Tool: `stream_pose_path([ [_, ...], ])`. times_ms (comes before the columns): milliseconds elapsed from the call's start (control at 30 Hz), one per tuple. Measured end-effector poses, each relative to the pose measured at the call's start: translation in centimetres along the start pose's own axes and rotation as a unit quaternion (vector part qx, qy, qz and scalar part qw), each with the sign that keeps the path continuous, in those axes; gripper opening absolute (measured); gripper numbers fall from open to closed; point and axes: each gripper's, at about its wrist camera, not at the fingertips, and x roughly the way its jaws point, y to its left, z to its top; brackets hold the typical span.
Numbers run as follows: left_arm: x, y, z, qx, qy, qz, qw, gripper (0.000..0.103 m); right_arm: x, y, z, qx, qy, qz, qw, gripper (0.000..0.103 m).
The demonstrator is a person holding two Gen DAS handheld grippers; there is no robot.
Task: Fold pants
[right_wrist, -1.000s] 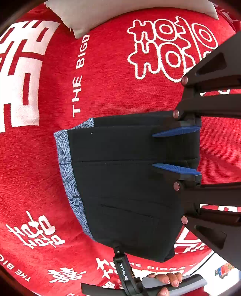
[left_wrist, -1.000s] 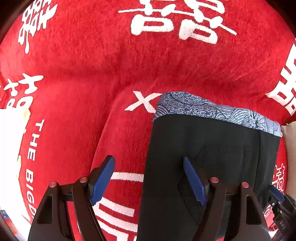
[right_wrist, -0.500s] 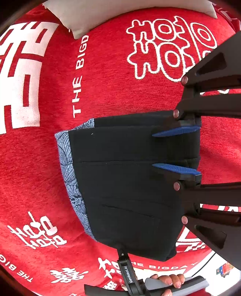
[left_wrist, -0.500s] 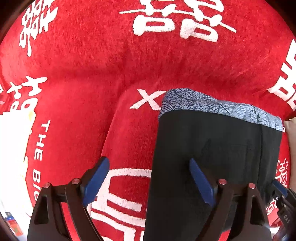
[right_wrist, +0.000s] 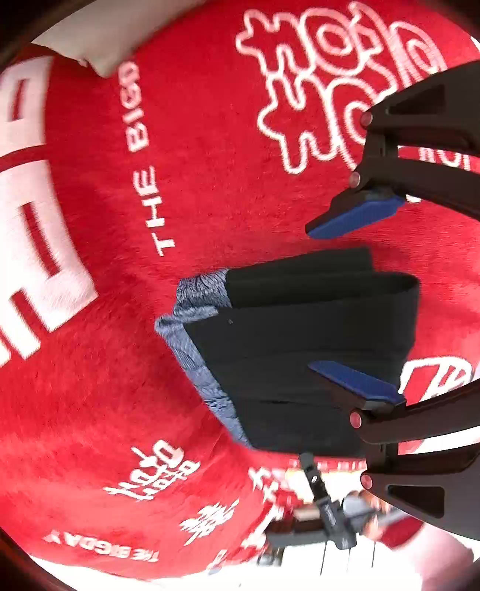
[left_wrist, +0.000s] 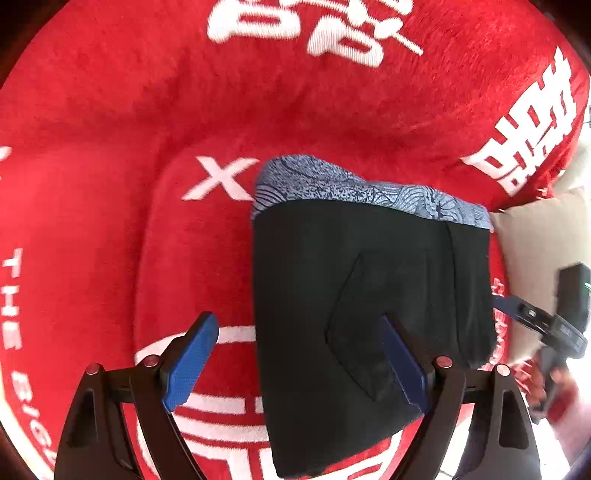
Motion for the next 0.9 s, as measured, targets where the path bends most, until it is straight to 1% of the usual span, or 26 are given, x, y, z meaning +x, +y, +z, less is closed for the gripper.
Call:
stream_pose_path([
  [67,0.8,0.4,0.3,0.002,0.016,-0.031,0.9994,0.089,1.2,-1.0,0.5,0.006,0.023,0.035,0.999,0.072],
  [200,2.6,0.9,0.8,0.007,0.049,-0.071,0.9963,0.089,3.8,-2.4,1.2,0.011,0.062,0.096,0.993,0.072],
  [300,3.8,1.2,1.0,0.005,0.064,-0.093,0.9936,0.089,5.4,-2.8,1.7,0.007,0.082,0.121,0.989,0.073],
  [333,4.0,1.3,1.0,0.003,0.065,-0.099,0.993,0.091,5.7,-2.9,1.7,0.007,0.086,0.126,0.988,0.073],
  [367,4.4,1.3,1.1,-0.002,0.066,-0.1,0.9928,0.098,6.3,-3.0,1.8,0.008,0.094,0.136,0.986,0.073],
  [400,4.7,1.2,1.2,-0.004,0.065,-0.097,0.9932,0.098,6.6,-3.1,2.0,0.009,0.095,0.144,0.985,0.073],
  [467,5.3,0.9,1.2,-0.007,0.065,-0.102,0.9926,0.098,7.1,-3.4,2.3,0.02,0.09,0.162,0.982,0.073],
  [533,5.2,0.2,1.3,-0.001,0.051,-0.093,0.9944,0.098,7.4,-3.7,2.6,0.041,0.091,0.168,0.981,0.069],
  [567,5.1,0.0,1.3,0.0,0.046,-0.094,0.9945,0.088,7.5,-3.8,2.7,0.051,0.093,0.163,0.981,0.061],
  [600,4.9,-0.3,1.3,-0.001,0.044,-0.107,0.9932,0.076,7.4,-3.8,2.6,0.054,0.094,0.16,0.981,0.053],
  [633,4.6,-0.5,1.3,-0.001,0.04,-0.104,0.9938,0.076,7.3,-3.7,2.5,0.055,0.093,0.161,0.981,0.05],
  [667,4.2,-0.9,1.2,0.005,0.035,-0.098,0.9945,0.071,7.0,-3.6,2.5,0.056,0.09,0.161,0.981,0.045],
  [700,3.9,-1.2,1.1,0.01,0.032,-0.094,0.995,0.067,6.8,-3.3,2.5,0.058,0.087,0.161,0.981,0.043],
  [800,2.6,-1.9,1.1,0.014,0.021,-0.094,0.9952,0.061,6.1,-2.4,2.5,0.06,0.079,0.164,0.982,0.04],
  [900,0.8,-2.4,0.7,0.017,0.015,-0.101,0.9947,0.06,5.0,-1.6,2.1,0.063,0.073,0.176,0.98,0.039],
])
